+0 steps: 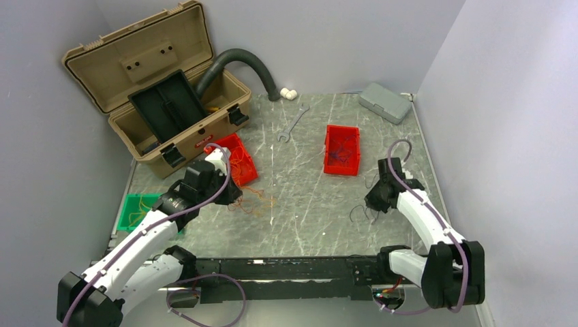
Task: Untangle the cables
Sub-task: Pick up the cable at the center of the board, then place the cable in the bin.
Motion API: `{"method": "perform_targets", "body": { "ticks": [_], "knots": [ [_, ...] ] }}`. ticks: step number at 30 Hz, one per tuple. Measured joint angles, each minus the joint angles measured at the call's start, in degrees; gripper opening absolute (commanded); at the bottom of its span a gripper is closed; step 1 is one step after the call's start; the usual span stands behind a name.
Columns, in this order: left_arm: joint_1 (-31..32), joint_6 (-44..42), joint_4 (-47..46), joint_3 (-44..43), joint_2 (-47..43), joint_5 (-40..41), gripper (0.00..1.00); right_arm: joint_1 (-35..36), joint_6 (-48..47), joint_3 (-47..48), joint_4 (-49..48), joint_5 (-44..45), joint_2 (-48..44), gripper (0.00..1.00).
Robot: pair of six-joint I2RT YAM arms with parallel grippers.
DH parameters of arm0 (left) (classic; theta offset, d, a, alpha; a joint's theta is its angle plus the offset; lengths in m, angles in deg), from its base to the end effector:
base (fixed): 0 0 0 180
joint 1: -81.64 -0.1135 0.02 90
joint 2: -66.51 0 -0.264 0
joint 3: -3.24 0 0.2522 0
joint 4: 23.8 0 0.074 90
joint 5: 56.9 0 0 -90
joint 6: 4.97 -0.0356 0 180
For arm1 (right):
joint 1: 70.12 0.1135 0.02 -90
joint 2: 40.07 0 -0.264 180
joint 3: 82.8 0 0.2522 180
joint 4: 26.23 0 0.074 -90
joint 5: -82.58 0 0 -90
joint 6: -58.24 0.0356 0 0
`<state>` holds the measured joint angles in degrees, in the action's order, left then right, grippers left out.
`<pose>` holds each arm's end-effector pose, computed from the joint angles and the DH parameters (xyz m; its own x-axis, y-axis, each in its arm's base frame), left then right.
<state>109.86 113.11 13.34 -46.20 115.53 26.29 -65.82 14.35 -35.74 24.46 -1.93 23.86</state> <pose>0.1625 -0.0920 0.2493 -0.7253 -0.1412 -0.6738 0.2402 0.8654 -0.4399 0.1868 0.0106 0.1763 -0.6665 0.6693 -0.3284 0.6377 0.7400 0.2138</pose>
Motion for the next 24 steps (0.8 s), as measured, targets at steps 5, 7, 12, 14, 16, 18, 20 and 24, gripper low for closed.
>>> {"method": "perform_targets", "body": {
  "ticks": [5,7,12,14,16,18,20,24],
  "knots": [
    [0.0,-0.04,0.0,0.0,0.0,0.0,0.0,0.0,-1.09,8.72,4.42,0.72,-3.8,0.0],
    [0.0,-0.09,0.0,0.0,0.0,0.0,0.0,0.04,-1.68,12.57,6.23,1.68,-5.29,0.0],
    [0.0,-0.28,0.0,0.0,0.13,0.0,0.0,0.04,-3.82,23.12,10.67,3.85,-8.13,0.0],
    [0.0,-0.42,0.0,0.0,0.33,-0.02,0.0,0.09,-4.74,27.32,11.54,4.44,-8.28,0.0],
    [0.0,-0.42,0.02,0.0,0.35,-0.02,0.0,0.11,-5.79,30.58,12.13,4.17,-7.98,0.0],
    [0.0,-0.42,0.02,0.0,0.35,-0.02,0.0,0.31,-6.58,33.44,12.26,2.82,-7.13,0.0],
    [0.0,-0.42,0.02,0.0,0.35,-0.02,0.0,0.66,-7.15,35.71,12.11,1.11,-5.9,0.0],
    [0.0,-0.42,0.07,0.0,0.31,-0.02,0.0,2.05,-7.82,38.84,10.58,-3.89,-1.99,0.0]
  ]
}}
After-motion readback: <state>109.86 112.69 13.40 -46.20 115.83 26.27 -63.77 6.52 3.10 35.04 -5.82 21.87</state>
